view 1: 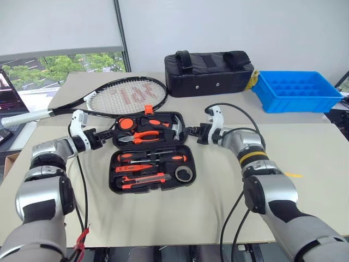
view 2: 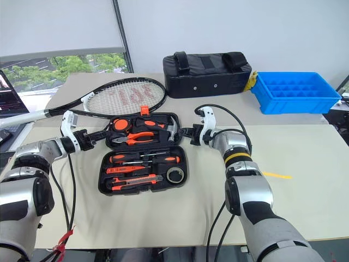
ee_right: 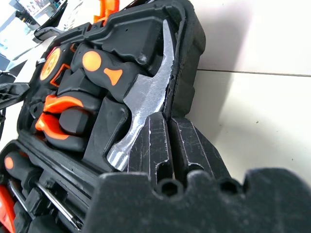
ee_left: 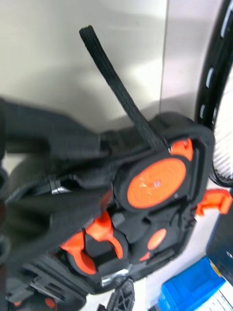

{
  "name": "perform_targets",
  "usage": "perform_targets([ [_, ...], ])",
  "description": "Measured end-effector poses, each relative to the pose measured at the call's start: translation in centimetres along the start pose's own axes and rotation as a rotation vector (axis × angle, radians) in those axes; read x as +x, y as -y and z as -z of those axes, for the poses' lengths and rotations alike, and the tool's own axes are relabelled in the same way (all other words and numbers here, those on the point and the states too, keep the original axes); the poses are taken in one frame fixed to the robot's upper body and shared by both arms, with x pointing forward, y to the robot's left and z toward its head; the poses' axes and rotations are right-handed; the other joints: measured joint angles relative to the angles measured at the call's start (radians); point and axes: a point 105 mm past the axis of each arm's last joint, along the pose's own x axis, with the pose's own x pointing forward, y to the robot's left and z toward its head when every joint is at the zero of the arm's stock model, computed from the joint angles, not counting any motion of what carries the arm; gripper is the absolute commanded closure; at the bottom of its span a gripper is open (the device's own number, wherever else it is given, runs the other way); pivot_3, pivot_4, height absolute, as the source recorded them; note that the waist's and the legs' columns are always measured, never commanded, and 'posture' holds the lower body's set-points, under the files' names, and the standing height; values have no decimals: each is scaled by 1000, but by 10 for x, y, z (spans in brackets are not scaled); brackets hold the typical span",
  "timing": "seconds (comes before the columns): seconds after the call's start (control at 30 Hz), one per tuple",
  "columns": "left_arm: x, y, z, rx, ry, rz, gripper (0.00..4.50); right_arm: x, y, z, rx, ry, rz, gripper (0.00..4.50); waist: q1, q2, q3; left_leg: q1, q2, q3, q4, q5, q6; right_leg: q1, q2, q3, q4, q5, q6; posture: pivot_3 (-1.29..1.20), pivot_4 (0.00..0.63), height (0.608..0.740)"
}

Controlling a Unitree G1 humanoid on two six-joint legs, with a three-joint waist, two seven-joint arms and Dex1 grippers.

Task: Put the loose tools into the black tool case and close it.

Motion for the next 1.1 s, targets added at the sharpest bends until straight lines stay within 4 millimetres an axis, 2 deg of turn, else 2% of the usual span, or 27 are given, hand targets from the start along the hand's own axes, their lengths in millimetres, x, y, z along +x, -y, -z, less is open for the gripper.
perform_targets([
  [0.37,2,4,0,24,-7,34,4489,-4,4,-3,-11,6,13,4500,4,0,0,0,-1,0,0,0,0,0,-1,-1,0,0,0,0,150,712],
  [0.5,8,15,-1,44,-6,97,4489,-13,12,-12,-26,25,37,4500,12,0,0,-2,-1,-1,1,0,0,0,-2,-4,0,0,0,0,150,712],
  [0.67,21,41,-12,114,21,202,4489,-34,23,-28,-91,102,55,4500,14,0,0,-8,-1,-3,1,0,0,-5,-2,-6,-1,0,0,0,150,712],
  [0.77,22,53,-17,194,28,243,4489,-44,26,-32,-123,149,52,4500,7,0,0,-10,-1,-2,0,1,0,-8,-2,-6,0,0,0,0,150,712],
  [0.93,25,59,-8,316,60,246,4489,-58,28,-23,-199,222,33,4500,-3,0,0,-10,0,-1,-1,1,-1,-9,-1,-5,-1,0,0,0,150,712],
  [1.1,16,64,2,474,96,252,4489,-70,23,-12,-307,291,2,4500,0,0,0,-8,0,0,1,2,-2,-9,0,-3,0,0,0,0,150,712],
])
